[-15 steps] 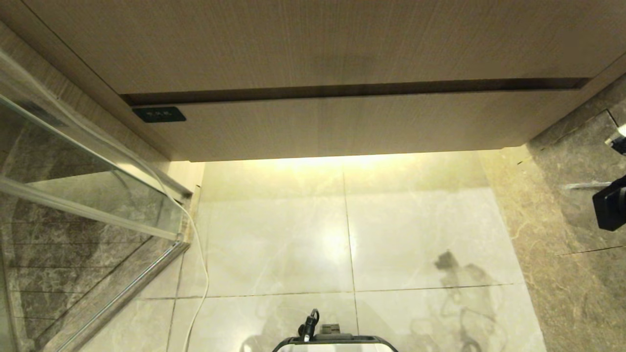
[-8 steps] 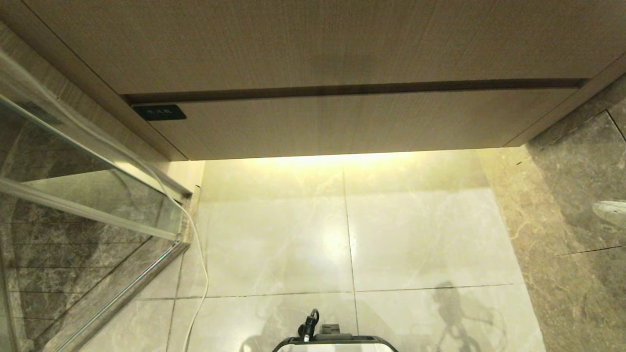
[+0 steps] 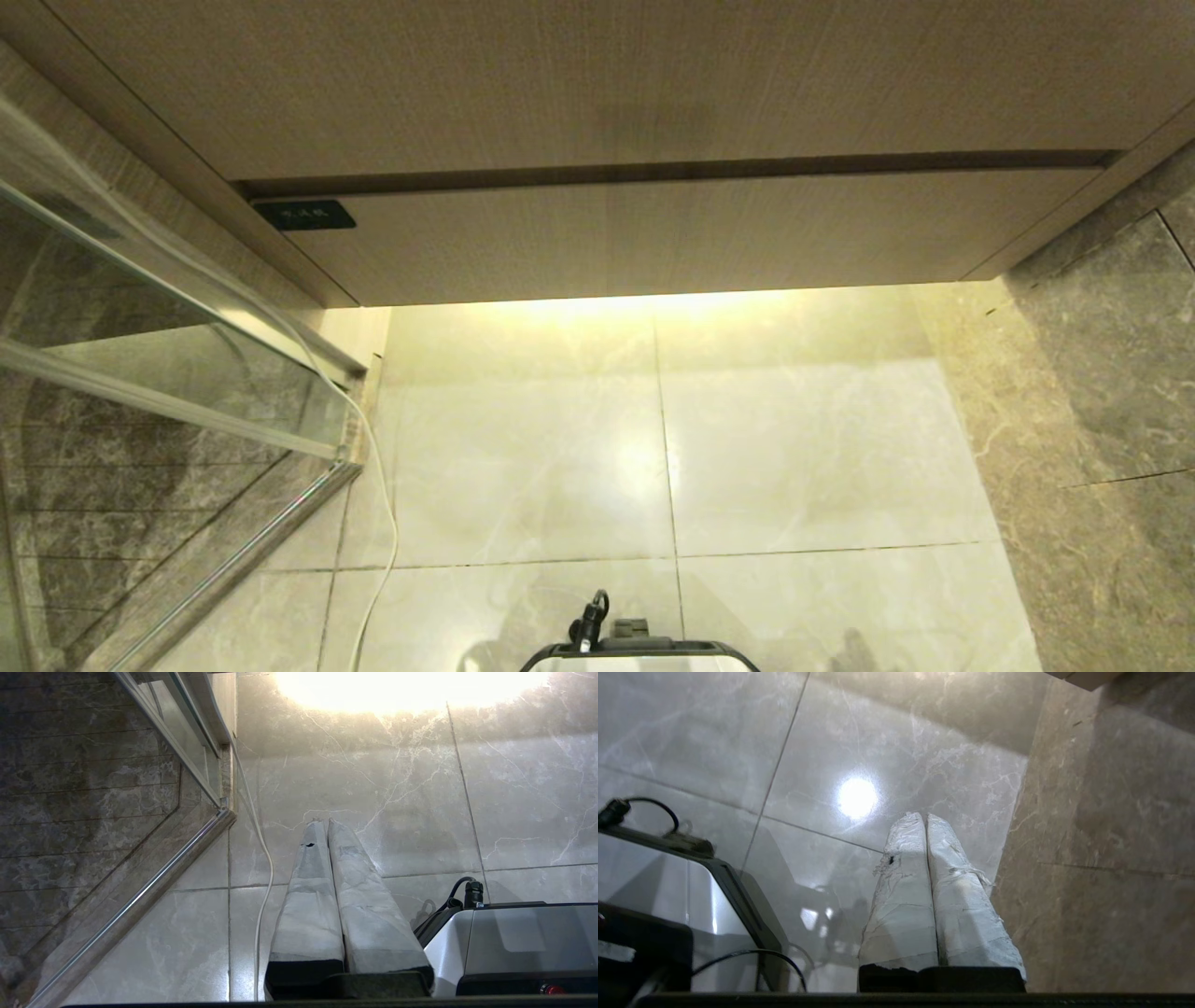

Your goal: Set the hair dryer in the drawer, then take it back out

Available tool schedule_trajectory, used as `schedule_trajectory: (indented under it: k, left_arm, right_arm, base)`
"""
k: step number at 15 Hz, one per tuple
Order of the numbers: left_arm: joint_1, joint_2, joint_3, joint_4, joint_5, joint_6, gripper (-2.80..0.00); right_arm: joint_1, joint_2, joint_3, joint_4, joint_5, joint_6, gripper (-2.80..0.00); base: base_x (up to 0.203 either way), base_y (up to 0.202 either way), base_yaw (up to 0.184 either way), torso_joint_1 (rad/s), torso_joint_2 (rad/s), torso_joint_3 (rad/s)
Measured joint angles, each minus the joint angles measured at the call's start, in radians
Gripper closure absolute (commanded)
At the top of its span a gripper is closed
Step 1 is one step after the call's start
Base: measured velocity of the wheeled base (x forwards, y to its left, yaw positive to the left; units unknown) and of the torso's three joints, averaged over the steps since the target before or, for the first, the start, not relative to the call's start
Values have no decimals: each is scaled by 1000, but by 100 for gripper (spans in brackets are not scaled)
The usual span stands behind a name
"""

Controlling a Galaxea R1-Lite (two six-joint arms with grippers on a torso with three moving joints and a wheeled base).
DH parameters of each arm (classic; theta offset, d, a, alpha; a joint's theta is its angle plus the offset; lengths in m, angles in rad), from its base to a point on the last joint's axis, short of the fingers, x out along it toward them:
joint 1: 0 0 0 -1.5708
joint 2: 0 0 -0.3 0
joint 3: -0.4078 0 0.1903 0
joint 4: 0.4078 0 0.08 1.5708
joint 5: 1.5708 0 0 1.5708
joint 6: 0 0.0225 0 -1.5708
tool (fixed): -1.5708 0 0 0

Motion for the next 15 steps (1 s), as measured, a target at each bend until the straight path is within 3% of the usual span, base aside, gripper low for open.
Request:
schedule_trajectory:
  k: [2,7,15]
  left_arm:
    - [0,0,0,0,0,0,0]
    - [0,0,0,2,1,-1,0]
    - [0,0,0,2,1,-1,0]
  right_arm:
    - [83,-160,92,2,-96,66,0]
    - [217,-481,239,9,-234,183,0]
    - [239,-545,256,23,-240,244,0]
  base:
    - [0,0,0,0,0,0]
    - [0,0,0,0,0,0]
    - [0,0,0,0,0,0]
